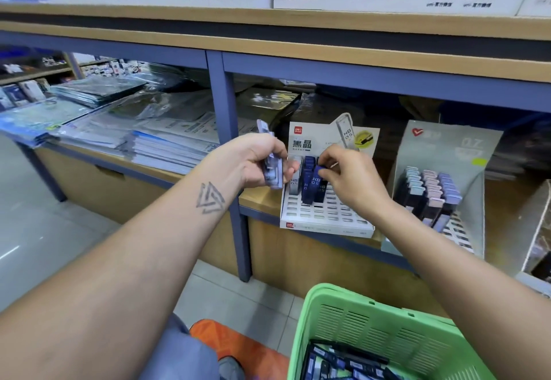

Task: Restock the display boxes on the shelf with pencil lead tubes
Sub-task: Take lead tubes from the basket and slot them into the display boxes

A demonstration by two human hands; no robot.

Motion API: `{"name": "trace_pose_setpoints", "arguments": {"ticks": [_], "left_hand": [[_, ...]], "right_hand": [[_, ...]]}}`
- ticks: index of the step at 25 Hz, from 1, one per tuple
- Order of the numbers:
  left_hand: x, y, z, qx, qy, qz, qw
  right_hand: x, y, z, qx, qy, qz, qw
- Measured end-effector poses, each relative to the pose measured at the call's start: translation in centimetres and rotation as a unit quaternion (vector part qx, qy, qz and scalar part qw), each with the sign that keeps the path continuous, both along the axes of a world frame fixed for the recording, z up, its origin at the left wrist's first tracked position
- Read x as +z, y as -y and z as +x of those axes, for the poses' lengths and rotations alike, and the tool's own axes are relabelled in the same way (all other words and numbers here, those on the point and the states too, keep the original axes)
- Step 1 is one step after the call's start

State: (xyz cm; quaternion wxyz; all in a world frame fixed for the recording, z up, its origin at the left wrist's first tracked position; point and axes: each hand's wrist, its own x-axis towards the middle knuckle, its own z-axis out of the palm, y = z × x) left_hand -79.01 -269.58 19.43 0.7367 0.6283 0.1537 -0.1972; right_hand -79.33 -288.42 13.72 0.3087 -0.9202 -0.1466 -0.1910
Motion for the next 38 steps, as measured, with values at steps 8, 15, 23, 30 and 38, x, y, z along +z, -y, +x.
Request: {"name": "trace_pose_setpoints", "arguments": {"ticks": [8, 15, 23, 30, 38], "left_hand": [[-0.2, -0.5, 0.0, -0.002, -0.028, -0.002, 1.000], [-0.5, -0.5, 0.1, -0.051, -0.028, 0.039, 0.998], [-0.7, -0.1, -0.2, -0.117, 0.022, 0.039, 0.992], [-0.6, 0.0, -0.5, -0.162, 0.017, 0.041, 0.986], [-1.1, 0.3, -0.1, -0.162, -0.019, 0.089, 0.983]], "right_hand": [[-1.8, -0.8, 0.5, 0.028, 0.034, -0.065, 0.997], [-1.4, -1.3, 0.4, 0.000, 0.059, -0.156, 0.986], [2.1, -1.7, -1.3, 0.033, -0.167, 0.285, 0.943], [2.3, -0.3, -1.2, 0.028, -0.229, 0.407, 0.884], [3.1, 0.9, -1.3, 0.030, -0.151, 0.387, 0.909]]}}
